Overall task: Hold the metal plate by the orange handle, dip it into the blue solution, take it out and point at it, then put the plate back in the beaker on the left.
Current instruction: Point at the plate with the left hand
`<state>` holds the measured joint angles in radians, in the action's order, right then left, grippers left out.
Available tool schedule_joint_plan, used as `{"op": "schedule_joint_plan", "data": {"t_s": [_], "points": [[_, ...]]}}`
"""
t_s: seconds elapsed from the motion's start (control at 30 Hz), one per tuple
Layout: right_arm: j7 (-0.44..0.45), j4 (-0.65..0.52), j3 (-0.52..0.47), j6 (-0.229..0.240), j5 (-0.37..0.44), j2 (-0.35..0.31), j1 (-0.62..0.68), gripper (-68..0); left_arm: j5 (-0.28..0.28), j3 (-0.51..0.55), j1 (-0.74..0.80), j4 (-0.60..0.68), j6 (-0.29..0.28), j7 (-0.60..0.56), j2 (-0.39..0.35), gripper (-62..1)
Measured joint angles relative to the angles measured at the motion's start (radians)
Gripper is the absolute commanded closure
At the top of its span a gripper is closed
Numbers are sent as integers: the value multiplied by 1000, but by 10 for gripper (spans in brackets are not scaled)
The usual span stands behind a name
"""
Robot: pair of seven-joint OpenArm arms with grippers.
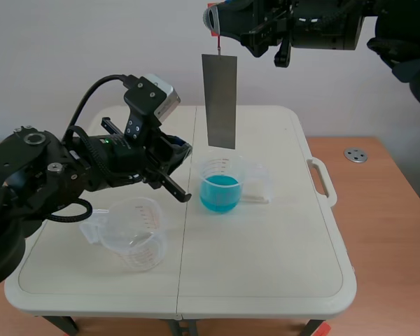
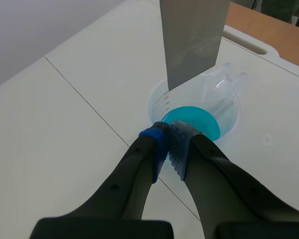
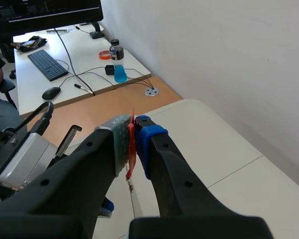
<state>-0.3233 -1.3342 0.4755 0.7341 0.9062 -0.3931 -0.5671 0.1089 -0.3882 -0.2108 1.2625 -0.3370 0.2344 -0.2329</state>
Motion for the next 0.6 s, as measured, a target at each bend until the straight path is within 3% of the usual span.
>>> {"op": "schedule_joint_plan", "data": {"t_s": [0.6], "points": [[-14, 0, 0, 0, 0, 0, 0, -15, -53, -24, 0, 0, 0, -22, 33, -19]]}}
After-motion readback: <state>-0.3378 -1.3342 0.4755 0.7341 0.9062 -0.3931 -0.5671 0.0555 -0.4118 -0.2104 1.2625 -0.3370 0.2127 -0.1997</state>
